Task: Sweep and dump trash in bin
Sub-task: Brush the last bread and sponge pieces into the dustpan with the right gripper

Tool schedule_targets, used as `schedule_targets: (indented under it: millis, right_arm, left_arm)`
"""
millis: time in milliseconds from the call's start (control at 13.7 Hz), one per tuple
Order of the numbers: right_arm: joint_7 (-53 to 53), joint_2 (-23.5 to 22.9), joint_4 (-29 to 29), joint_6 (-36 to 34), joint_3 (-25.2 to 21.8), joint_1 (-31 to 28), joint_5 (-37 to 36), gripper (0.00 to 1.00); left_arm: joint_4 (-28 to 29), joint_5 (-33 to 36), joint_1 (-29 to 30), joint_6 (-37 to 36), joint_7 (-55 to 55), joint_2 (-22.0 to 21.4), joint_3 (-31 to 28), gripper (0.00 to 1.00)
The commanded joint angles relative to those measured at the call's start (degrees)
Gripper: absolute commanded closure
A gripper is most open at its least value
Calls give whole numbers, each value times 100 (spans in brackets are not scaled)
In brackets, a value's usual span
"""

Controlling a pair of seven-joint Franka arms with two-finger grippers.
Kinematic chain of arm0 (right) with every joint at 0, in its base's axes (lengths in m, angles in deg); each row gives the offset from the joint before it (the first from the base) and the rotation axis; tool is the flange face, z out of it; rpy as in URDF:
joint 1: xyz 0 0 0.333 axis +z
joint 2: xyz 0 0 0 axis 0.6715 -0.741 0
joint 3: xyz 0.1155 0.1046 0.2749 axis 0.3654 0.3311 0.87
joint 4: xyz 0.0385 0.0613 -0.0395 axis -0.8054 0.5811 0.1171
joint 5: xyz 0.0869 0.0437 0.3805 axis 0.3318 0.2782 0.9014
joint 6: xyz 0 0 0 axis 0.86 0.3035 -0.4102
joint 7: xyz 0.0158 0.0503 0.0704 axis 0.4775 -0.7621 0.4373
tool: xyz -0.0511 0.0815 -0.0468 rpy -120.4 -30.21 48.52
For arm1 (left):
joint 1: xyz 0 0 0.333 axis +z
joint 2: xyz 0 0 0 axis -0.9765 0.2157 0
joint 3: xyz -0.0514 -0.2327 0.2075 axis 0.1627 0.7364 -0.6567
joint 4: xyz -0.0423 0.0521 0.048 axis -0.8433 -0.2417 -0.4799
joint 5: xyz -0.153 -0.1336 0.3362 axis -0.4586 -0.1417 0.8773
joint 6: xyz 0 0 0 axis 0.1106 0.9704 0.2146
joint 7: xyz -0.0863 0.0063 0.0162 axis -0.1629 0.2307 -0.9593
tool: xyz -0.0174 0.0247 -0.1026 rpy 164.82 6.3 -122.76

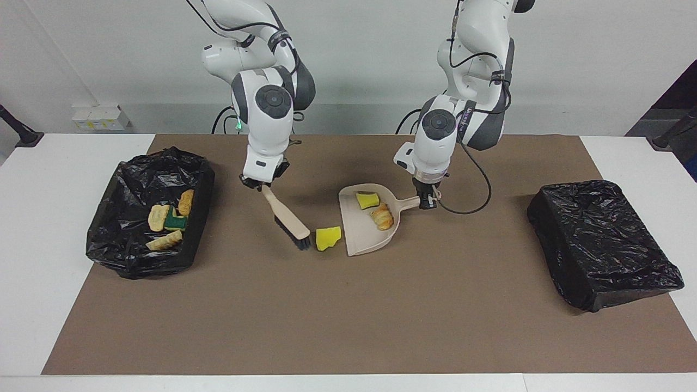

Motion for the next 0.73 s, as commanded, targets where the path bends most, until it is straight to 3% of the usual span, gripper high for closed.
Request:
schedule_targets:
  millis: [0,438,657]
  right_arm:
    - [-13,-357,-132,106,77,44,-213,100]
    - [-803,-278,518,624,121,378,1367,100]
    - [-1164,-165,572,669,121,860,2202,100]
  left_arm:
    - [243,79,58,157,21,-181,10,100]
    - [243,79,58,157,21,-181,10,100]
    - [251,79,93,165,30,-181,10,100]
